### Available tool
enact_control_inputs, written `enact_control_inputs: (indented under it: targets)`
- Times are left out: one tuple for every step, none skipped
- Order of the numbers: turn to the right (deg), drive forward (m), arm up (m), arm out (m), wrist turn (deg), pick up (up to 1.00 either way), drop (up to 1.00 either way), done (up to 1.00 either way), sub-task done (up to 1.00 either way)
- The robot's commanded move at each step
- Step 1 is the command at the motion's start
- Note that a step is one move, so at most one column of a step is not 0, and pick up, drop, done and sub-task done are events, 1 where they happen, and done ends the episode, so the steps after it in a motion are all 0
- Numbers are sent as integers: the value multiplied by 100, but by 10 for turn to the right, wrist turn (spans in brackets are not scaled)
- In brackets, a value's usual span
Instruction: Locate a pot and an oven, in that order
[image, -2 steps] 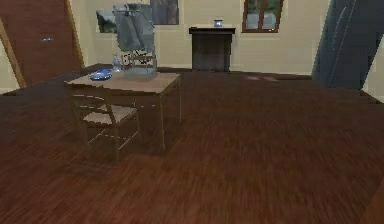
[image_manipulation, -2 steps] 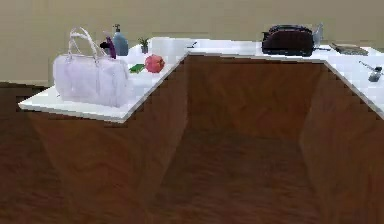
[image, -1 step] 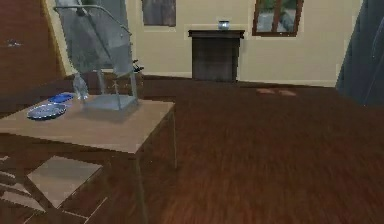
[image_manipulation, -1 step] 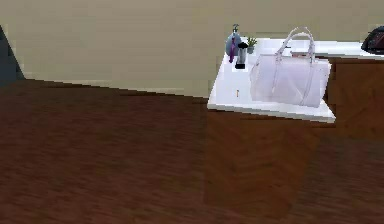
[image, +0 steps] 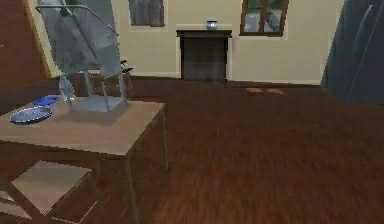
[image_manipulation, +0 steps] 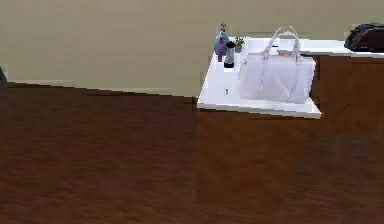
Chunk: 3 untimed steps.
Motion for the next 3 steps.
enact_control_inputs:
  targets:
    - [0, 55, 0, 0, 0, 0, 0, 0, 0]
    - [-360, 0, 0, 0, 0, 0, 0, 0, 0]
    - [0, 0, 0, 0, 0, 0, 0, 100, 0]
